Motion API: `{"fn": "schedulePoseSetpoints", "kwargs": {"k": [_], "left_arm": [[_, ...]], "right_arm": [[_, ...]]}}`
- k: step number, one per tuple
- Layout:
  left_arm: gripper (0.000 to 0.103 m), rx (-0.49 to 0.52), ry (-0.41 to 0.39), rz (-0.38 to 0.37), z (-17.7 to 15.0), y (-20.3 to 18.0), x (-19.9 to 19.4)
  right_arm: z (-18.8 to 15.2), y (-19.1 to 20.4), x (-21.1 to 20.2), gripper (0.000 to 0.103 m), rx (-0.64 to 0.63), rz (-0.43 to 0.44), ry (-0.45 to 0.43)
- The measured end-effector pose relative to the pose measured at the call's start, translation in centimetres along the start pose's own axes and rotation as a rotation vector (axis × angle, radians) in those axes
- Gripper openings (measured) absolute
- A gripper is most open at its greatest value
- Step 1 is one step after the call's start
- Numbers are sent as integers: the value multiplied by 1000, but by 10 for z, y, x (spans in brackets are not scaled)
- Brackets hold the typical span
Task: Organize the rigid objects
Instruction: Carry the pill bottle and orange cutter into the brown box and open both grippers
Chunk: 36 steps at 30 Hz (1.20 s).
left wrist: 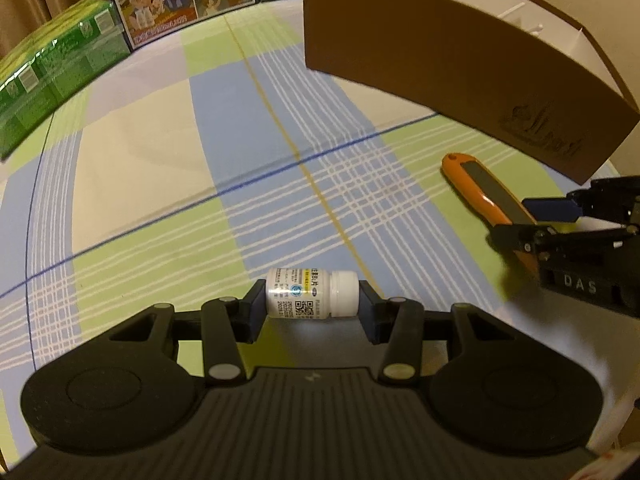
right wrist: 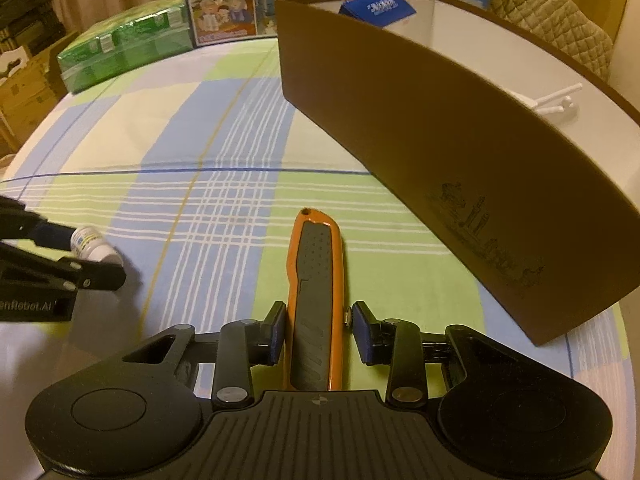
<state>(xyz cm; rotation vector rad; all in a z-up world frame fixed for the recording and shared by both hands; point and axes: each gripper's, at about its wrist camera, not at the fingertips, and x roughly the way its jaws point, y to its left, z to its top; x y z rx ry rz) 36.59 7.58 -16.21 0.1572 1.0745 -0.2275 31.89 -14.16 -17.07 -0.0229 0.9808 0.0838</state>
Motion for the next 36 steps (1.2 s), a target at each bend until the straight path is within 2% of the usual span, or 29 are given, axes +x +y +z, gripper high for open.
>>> {"fn": "schedulePoseSetpoints", "kwargs": {"k": [6,14,25,31,36], "left_arm": [[42,12,-20,-8,10,-8,-9],[42,41,-45,-22,29,-21,-26],[42,108,-149,-49,94,-45,-56],[42,157,-226,-84,141,-72,-61],[42,204,-254,-115,179,-101,-49]], "right_arm": [[0,-4,-14,32,16,48,-5],[10,-12,-47,32,13,70,-63],[47,-46,-101,32,7,65,-168],[80,-90,-119,32,128,32,-221],[102,-134,-117,32,290,-47,-233]]}}
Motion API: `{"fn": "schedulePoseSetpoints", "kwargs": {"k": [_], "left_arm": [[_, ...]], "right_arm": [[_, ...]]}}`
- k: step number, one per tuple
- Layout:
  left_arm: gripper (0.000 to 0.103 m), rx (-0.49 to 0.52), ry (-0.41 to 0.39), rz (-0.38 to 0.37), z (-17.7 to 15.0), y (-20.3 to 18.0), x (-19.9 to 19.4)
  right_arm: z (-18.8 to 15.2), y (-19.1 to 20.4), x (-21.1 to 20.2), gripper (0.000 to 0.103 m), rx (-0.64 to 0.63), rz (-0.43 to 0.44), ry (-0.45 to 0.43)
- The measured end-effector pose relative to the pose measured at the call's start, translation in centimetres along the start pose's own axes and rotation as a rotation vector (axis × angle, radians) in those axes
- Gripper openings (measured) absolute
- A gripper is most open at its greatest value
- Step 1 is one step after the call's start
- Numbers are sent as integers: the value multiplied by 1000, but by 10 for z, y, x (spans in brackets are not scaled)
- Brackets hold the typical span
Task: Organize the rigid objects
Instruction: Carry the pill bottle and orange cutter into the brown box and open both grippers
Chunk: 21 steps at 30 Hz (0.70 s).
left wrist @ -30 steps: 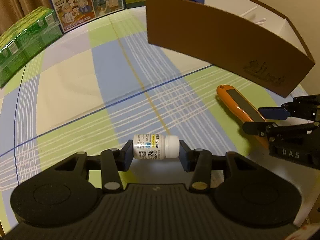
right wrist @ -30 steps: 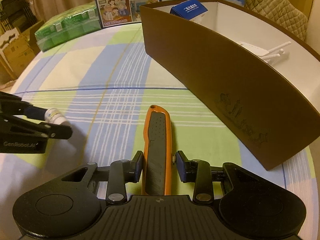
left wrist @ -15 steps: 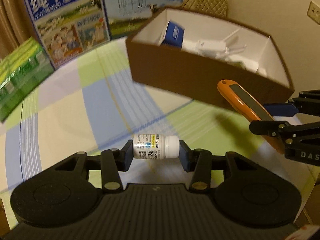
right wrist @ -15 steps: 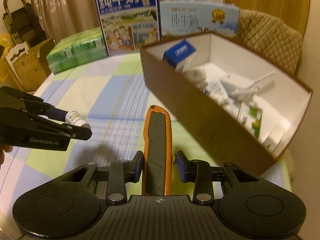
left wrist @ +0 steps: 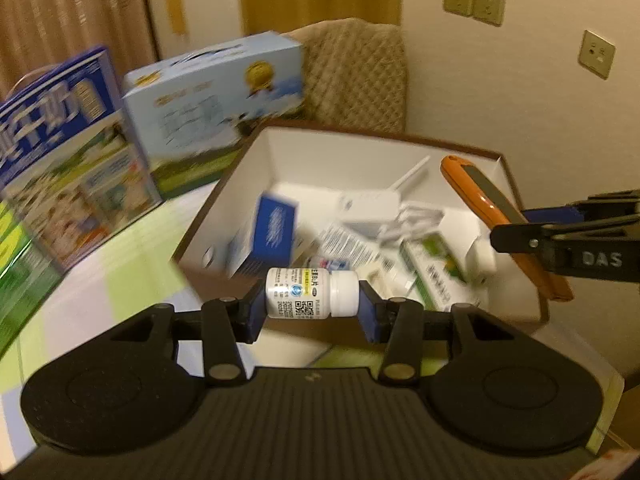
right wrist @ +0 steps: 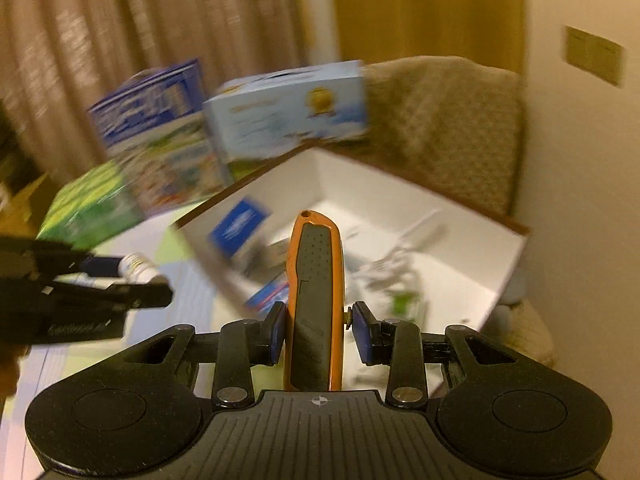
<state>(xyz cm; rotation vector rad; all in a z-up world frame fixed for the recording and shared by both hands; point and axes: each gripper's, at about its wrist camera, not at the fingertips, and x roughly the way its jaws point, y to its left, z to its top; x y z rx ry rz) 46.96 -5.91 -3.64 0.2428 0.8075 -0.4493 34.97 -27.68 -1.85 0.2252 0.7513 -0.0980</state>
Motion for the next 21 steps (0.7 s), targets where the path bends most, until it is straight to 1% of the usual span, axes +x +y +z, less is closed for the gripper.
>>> {"fn": "schedulePoseSetpoints", "kwargs": {"k": [4,7,9,13,16,21], "left_arm": [[42,25,10,-25,24,-14,28],[42,33,38,-45,36,-22,52],[42,38,59,-59,42,-27,70],[42,44,95,-68,51,-34,98],[43,51,117,-70,58,-39,118],[43,65,145,-66,63,-43,142]], "right_arm": [[17,-25,16,32,106,-75,16],[26,-39,31,32,176,-110,42],[28,-44,40,32,199,-134,62],[31,-53,61,32,220,-179,117],[34,-57,76,32,208,-213,155],[35,-61,94,32,178,-245,203]]}}
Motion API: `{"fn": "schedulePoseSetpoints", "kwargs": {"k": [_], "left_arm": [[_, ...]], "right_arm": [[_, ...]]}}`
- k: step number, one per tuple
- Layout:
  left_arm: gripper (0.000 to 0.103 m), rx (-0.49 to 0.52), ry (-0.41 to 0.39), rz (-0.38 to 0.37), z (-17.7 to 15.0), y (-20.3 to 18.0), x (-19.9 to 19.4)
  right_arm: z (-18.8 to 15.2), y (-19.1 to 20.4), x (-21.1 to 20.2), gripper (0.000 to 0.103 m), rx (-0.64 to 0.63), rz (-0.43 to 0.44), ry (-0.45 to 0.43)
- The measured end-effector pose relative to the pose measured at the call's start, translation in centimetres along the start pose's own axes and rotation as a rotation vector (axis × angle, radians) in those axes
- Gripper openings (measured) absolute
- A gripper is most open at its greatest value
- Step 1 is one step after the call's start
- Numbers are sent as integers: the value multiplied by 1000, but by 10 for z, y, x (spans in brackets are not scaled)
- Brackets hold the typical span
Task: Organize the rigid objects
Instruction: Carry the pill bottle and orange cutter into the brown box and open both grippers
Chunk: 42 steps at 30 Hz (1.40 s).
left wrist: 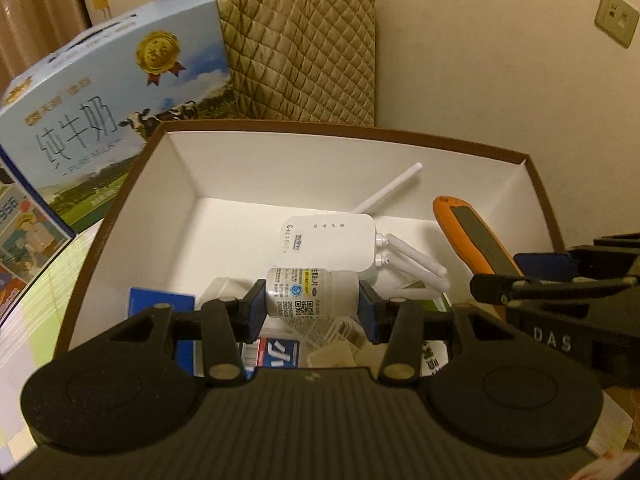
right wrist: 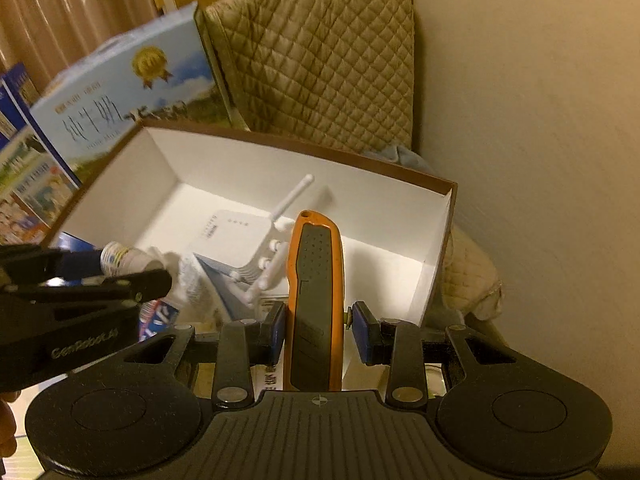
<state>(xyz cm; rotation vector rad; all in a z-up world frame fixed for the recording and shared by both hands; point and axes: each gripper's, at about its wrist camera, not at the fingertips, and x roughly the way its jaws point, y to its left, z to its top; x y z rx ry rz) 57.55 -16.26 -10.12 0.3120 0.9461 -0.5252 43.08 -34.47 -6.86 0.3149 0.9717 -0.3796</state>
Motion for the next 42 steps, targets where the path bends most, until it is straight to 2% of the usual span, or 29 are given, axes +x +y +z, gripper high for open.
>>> {"fn": "schedulePoseSetpoints", "kwargs": {"k": [12,16,32,34,36,38,42], "left_arm": [[43,20,51,16,5,0,32],[43,19,55,18,5,3,34],[43,37,63,16,5,-1,36],[45,30,51,24,6,-2,35],[63,23,43,36,6,0,34],[67,29,25,41,6,0,31],[67,39,16,39,5,0,27]], "right_arm": [[12,3,36,32,-93,-58,66],[14,3,42,32,-109,-71,61],[21,-9,34,32,-66,-5,37],[20,-9,34,32,-67,9,39],[19,-9,33,32,-76,32,41],[17,-9,32,33,-85,44,41],[14,-9,29,34,-111,68,44]]}}
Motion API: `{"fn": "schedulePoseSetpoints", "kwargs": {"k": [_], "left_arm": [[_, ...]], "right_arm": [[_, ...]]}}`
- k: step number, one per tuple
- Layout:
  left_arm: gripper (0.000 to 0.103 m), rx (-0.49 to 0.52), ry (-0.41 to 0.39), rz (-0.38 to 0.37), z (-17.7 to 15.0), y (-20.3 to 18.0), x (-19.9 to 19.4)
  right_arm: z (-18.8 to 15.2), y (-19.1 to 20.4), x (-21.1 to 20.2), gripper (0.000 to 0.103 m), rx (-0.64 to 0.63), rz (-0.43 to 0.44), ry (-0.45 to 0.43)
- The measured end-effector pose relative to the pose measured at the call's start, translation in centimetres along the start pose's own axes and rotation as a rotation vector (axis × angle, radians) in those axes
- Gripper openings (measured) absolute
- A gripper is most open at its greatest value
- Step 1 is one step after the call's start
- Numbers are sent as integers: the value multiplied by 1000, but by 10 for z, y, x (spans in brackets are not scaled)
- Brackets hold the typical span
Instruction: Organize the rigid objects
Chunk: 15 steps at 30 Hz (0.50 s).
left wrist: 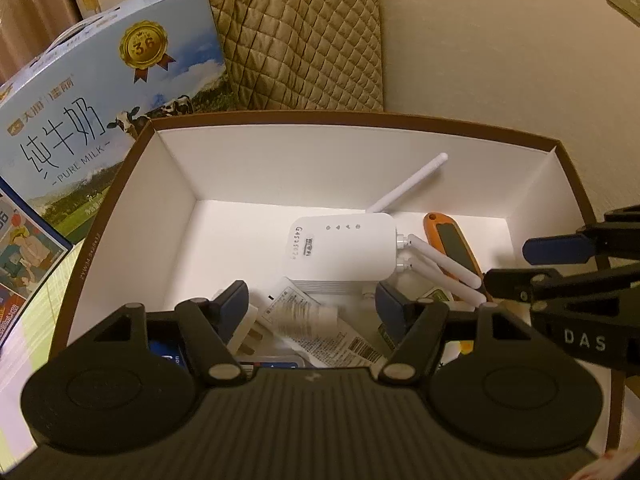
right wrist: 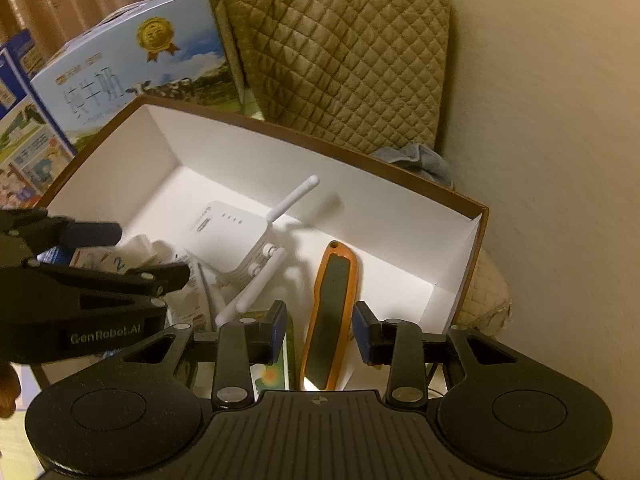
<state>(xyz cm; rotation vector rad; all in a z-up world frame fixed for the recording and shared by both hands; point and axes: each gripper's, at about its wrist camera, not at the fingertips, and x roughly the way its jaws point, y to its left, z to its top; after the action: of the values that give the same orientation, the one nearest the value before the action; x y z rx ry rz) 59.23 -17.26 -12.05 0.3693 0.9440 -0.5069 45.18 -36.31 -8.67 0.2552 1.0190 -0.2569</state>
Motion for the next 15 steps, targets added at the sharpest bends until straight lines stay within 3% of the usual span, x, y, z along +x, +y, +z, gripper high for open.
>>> {"fn": "schedulePoseSetpoints", "kwargs": {"k": [11,15], "left_arm": [[67,-17,-40,-6,-6,0,-20],[67,-36,-66,-9,-10,3,-37]], "right_arm": [[-14,3,-19,60,-26,37,-30],[-22,1,-35,64,-26,63,-64]]}}
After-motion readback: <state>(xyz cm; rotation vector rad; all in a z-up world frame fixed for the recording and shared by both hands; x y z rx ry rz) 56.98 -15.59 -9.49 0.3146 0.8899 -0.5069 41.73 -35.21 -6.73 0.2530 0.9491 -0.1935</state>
